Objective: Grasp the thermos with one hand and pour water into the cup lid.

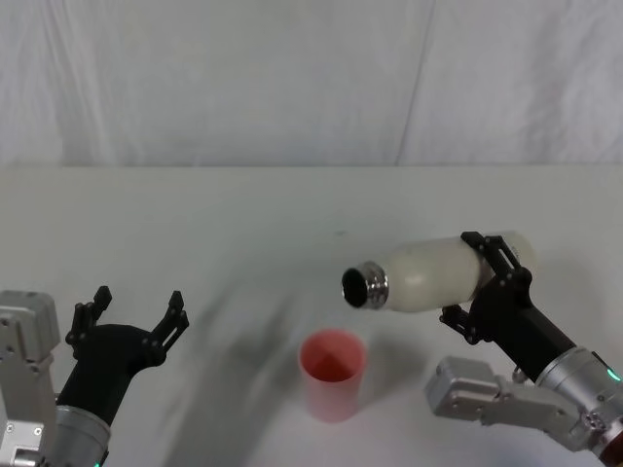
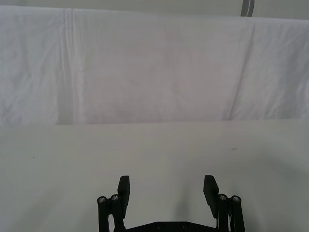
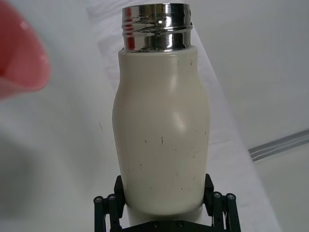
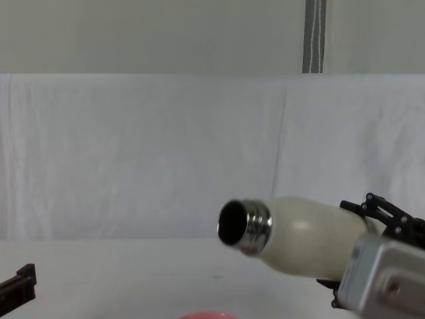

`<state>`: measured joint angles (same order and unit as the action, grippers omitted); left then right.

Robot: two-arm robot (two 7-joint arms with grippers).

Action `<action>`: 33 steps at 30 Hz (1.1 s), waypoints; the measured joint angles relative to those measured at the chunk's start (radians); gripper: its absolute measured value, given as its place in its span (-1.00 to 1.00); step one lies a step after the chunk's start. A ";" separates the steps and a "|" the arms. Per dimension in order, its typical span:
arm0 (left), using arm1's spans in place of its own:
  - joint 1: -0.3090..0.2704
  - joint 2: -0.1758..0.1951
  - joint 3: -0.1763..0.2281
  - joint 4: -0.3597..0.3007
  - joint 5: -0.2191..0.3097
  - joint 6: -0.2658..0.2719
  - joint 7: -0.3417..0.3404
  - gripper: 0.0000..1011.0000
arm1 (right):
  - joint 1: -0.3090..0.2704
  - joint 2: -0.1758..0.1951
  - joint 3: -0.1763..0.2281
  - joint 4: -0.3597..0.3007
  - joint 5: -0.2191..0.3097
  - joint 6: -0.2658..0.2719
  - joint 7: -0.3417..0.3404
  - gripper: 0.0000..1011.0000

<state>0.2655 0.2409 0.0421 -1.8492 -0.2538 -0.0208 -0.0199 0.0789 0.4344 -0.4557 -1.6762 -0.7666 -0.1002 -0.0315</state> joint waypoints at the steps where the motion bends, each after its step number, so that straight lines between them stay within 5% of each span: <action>1: 0.000 0.000 0.000 0.000 0.000 0.000 0.000 0.98 | -0.001 -0.002 0.004 -0.001 0.009 -0.003 0.004 0.88; 7: 0.000 0.000 0.000 0.000 0.000 0.000 0.000 0.98 | -0.016 -0.023 0.049 -0.015 0.137 -0.032 0.058 0.88; 14: 0.000 0.000 0.000 0.000 0.000 0.000 0.000 0.98 | -0.033 -0.060 0.119 -0.023 0.338 -0.053 0.147 0.88; 16: 0.000 0.000 0.000 0.000 0.000 0.000 0.000 0.98 | -0.038 -0.077 0.147 -0.023 0.431 -0.053 0.188 0.88; 20: 0.000 0.000 0.000 0.000 0.000 0.000 0.000 0.98 | -0.041 -0.109 0.196 -0.014 0.609 -0.031 0.271 0.88; 24: 0.000 0.000 0.000 0.000 0.000 0.000 0.000 0.98 | -0.041 -0.129 0.226 -0.001 0.725 -0.007 0.316 0.88; 33: 0.000 0.000 0.000 0.000 0.000 0.000 0.000 0.98 | -0.033 -0.157 0.265 0.028 0.918 0.053 0.368 0.88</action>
<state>0.2655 0.2409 0.0421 -1.8492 -0.2538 -0.0208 -0.0199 0.0460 0.2770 -0.1909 -1.6480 0.1517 -0.0474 0.3361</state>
